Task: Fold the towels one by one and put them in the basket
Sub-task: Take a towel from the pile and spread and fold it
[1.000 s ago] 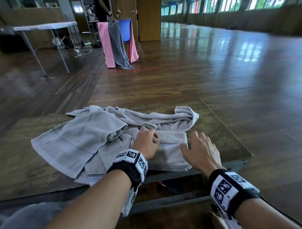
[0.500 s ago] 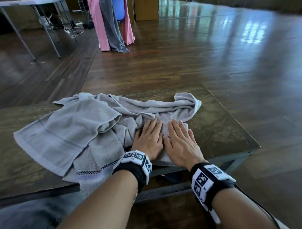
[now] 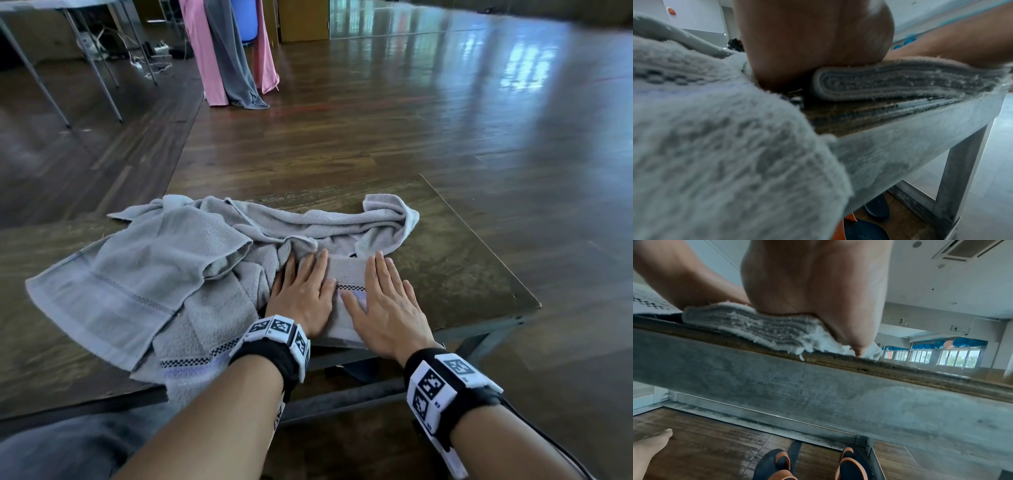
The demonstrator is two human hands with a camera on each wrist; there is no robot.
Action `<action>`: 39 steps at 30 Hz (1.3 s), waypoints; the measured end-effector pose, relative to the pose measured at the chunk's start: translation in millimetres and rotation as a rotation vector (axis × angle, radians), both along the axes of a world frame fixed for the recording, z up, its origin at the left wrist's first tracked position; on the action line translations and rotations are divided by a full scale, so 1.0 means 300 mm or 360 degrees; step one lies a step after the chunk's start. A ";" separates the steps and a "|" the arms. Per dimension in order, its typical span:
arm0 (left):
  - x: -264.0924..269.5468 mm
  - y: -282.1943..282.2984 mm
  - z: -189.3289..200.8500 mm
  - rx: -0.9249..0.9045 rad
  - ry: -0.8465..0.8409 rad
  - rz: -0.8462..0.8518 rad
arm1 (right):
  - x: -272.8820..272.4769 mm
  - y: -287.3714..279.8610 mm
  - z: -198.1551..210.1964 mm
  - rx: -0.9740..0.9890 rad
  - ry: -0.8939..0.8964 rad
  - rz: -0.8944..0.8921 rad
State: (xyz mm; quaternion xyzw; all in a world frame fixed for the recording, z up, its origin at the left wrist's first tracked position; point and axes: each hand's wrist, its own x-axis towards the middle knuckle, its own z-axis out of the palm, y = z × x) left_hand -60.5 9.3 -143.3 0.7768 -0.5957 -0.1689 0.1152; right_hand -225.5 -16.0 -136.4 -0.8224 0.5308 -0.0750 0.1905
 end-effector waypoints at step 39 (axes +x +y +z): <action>0.039 0.113 0.675 -0.0681 0.1335 0.0217 | 0.068 -0.024 0.424 0.0253 -0.1418 -0.0349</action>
